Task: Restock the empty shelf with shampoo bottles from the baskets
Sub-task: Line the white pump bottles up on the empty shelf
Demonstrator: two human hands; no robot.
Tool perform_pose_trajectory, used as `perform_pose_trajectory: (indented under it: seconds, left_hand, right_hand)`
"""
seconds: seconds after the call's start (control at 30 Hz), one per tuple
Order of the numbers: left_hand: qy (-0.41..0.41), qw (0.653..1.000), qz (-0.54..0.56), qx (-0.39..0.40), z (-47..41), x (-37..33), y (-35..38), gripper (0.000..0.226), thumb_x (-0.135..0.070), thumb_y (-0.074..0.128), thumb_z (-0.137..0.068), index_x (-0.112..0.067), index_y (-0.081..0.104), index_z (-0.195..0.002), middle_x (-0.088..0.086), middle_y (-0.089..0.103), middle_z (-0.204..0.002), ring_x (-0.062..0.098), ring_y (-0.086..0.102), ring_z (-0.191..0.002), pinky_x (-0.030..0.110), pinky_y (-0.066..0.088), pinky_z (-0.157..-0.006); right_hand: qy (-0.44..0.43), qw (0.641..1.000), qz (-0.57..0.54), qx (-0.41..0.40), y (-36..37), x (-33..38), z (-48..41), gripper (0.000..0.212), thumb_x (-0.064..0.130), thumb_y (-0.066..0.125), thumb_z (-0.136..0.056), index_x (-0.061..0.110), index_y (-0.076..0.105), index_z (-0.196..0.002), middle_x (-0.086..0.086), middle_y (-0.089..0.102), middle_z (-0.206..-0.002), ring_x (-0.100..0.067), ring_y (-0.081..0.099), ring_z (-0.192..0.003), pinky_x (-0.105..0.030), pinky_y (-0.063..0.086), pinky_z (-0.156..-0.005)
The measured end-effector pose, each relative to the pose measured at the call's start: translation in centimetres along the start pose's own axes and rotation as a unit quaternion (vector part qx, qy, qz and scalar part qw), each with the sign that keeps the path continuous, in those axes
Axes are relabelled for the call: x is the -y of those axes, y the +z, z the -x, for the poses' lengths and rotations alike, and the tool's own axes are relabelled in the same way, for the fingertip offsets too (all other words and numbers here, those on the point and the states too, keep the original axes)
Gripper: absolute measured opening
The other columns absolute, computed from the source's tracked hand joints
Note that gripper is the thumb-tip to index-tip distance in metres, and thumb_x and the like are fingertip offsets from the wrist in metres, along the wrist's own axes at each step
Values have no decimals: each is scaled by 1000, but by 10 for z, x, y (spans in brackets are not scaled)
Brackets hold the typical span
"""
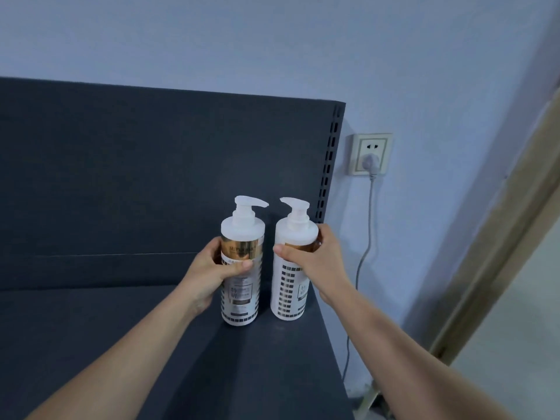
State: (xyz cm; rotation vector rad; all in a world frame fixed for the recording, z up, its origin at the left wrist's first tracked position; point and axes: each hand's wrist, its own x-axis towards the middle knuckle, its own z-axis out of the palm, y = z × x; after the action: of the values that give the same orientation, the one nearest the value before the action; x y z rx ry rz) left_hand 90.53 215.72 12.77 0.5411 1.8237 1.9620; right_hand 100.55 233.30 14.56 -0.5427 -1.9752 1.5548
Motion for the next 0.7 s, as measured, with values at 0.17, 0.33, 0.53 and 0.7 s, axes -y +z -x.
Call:
perform_pose_trajectory:
  seconds: [0.17, 0.33, 0.53, 0.7]
  left_hand:
    - [11, 1000, -26, -9, -5, 3, 1, 77, -28, 94, -44, -25, 61, -114, -4, 73, -109, 16, 67, -106, 31, 52, -85]
    - [25, 992, -124, -21, -7, 9, -6, 71, -29, 91, -52, -30, 58, -115, -7, 71, -110, 12, 64, -108, 35, 50, -94]
    - [39, 964, -260, -39, -8, 13, -10, 67, -16, 88, -63, -28, 53, -120, -11, 68, -112, 6, 63, -106, 37, 50, -96]
    - [40, 957, -283, -44, -14, 8, -19, 61, -14, 88, -64, -29, 54, -113, -5, 64, -115, 10, 61, -106, 39, 50, -97]
  right_hand:
    - [-15, 999, 32, 17, 4, -3, -18, 69, 34, 91, -61, 26, 49, -114, 13, 62, -105, -6, 61, -100, -34, 53, -87]
    - [-18, 994, 58, 86, -4, -19, -14, 69, 20, 87, -70, 32, 39, -119, 18, 59, -106, 3, 59, -97, -23, 48, -85]
    - [17, 987, 112, 115, -1, -42, -16, 66, 15, 88, -66, 28, 46, -116, 16, 64, -105, -5, 63, -98, -42, 54, -95]
    - [0, 988, 124, 96, 17, -48, -18, 79, 37, 92, -54, 30, 49, -120, 13, 68, -113, -7, 65, -105, -42, 55, -93]
